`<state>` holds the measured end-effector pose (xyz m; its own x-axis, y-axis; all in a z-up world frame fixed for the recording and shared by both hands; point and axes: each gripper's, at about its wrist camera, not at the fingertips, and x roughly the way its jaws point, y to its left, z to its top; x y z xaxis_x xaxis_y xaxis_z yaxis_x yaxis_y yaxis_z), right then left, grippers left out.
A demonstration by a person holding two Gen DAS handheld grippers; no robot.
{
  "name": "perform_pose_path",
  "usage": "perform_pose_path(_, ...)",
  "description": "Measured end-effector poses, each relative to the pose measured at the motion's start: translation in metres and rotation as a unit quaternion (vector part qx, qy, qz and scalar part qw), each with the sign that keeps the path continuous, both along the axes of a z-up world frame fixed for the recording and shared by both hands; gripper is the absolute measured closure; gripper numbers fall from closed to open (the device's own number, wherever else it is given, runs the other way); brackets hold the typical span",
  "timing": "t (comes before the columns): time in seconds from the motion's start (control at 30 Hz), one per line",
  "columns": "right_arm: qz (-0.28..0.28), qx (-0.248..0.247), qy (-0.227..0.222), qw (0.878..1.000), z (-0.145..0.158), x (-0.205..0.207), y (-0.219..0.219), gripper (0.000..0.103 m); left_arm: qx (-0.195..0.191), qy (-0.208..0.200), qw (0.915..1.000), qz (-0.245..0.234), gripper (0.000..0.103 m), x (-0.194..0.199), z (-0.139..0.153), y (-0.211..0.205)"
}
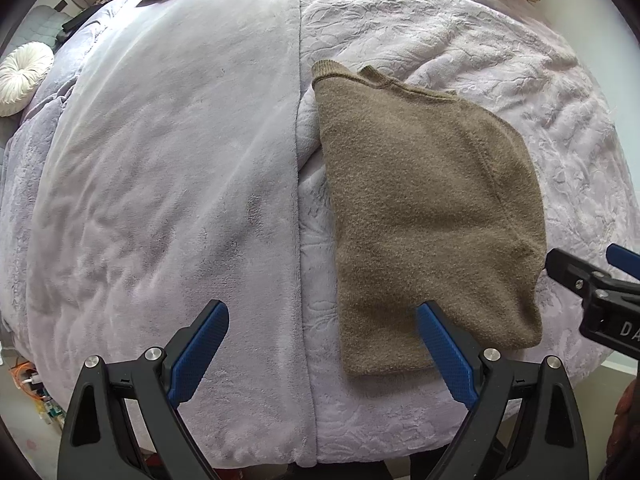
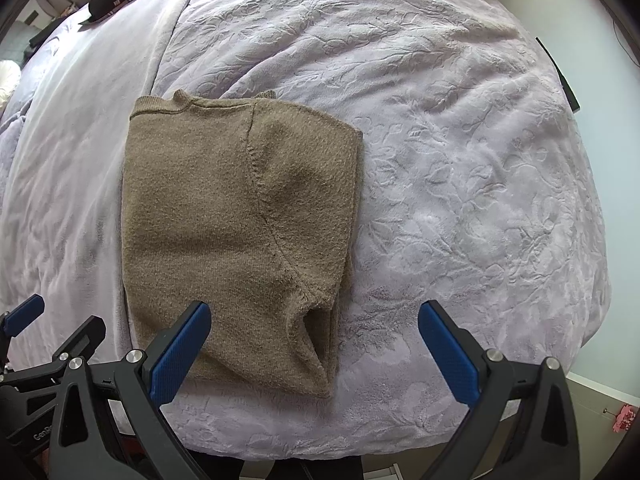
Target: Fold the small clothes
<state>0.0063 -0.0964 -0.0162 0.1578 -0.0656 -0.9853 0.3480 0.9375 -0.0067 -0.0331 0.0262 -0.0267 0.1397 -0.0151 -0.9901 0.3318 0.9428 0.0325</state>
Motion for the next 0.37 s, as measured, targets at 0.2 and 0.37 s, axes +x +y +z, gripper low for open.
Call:
perform_pose_path(0.2, 0.001, 0.0, 0.002, 1.0, -0.002, 0.0001, 0.0004, 0.0, 0.002, 0.003, 1.0, -0.003, 0.007, -0.0002, -0.0007, -0.0023)
perform_pose_path(0.37, 0.002, 0.0, 0.002, 1.0, -0.0018, 0.0007, 0.0001, 0.0, 0.012, 0.006, 0.9999, -0.005, 0.007, -0.0001, -0.004, -0.0023)
